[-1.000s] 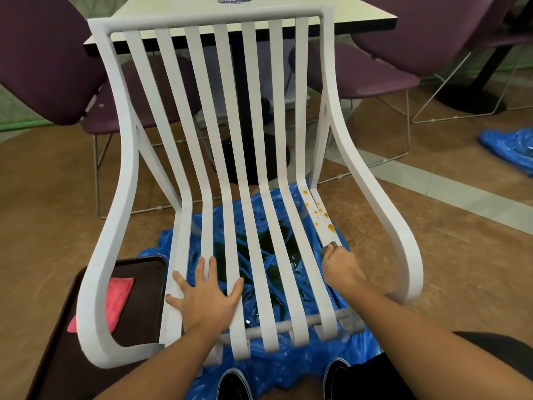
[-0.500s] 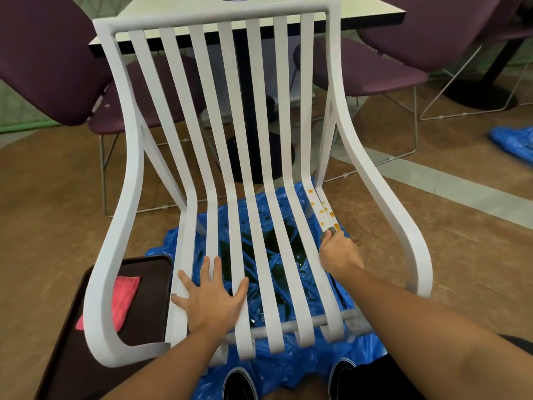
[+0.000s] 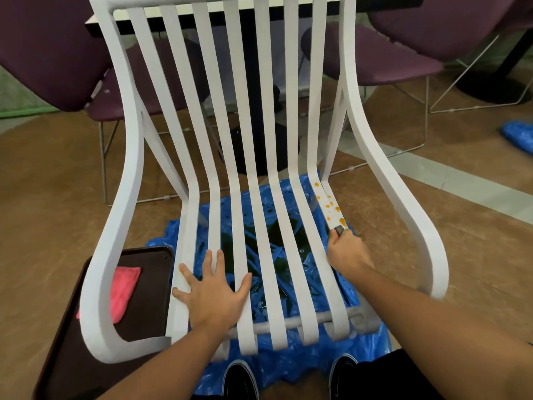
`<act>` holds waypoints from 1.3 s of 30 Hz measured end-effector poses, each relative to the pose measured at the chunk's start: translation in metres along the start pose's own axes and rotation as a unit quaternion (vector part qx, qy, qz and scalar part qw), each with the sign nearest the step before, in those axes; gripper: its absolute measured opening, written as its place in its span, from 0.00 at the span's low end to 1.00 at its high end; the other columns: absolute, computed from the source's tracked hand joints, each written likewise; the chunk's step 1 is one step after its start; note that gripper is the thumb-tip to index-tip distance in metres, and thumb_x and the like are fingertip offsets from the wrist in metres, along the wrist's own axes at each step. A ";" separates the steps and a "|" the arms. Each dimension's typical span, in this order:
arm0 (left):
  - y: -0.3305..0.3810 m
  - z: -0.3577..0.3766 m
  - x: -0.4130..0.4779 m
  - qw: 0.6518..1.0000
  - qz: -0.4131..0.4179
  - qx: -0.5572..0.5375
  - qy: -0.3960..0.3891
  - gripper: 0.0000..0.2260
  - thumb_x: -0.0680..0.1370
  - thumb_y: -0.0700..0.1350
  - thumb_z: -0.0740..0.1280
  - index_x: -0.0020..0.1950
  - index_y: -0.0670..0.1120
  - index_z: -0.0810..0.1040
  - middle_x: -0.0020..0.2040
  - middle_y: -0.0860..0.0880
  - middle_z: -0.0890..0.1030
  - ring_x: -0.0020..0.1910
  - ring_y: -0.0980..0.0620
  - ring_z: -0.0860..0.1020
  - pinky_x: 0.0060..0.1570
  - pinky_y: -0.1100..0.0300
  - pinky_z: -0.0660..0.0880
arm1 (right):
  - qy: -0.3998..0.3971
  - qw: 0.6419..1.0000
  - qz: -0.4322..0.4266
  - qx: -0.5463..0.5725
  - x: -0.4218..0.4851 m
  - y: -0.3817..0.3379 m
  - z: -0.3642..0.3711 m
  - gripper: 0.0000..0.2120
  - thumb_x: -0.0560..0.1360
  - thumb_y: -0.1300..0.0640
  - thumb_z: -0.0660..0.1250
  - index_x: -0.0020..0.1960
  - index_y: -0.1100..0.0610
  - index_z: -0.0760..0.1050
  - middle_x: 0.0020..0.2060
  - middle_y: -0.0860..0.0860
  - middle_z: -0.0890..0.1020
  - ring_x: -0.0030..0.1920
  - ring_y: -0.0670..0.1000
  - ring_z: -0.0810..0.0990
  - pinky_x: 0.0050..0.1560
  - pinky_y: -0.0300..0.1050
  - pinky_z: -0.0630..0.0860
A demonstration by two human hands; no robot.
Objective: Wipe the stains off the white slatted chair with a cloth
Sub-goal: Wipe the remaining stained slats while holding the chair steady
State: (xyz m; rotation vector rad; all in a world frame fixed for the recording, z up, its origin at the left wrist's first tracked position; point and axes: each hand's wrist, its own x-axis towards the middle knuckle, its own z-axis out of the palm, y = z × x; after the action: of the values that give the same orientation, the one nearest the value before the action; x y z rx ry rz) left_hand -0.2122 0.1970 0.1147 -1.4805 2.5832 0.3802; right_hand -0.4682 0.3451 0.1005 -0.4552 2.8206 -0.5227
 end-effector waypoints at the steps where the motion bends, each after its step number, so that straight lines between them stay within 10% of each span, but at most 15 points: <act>1: -0.001 0.001 0.000 1.000 -0.002 -0.001 -0.001 0.41 0.75 0.76 0.47 0.83 0.58 0.45 0.84 0.55 0.46 0.80 0.33 0.41 0.70 0.25 0.53 | -0.002 1.000 0.004 0.002 0.004 -0.004 0.000 0.17 0.83 0.43 0.49 0.50 0.55 0.68 0.43 0.54 0.78 0.44 0.59 0.80 0.42 0.51 0.79; 39: 0.003 0.002 0.010 0.997 -0.034 0.040 -0.051 0.46 0.65 0.79 0.32 0.80 0.61 0.32 0.81 0.59 0.34 0.79 0.34 0.36 0.72 0.29 0.52 | 0.009 1.000 -0.016 0.015 0.156 -0.089 0.020 0.21 0.84 0.44 0.50 0.60 0.57 0.74 0.55 0.58 0.81 0.55 0.62 0.80 0.52 0.53 0.75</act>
State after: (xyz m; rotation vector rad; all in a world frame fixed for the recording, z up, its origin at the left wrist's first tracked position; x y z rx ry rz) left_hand -0.2194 0.1909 0.1111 -1.4770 2.4342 0.3316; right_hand -0.5832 0.2062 0.0893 -0.4929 2.8234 -0.5784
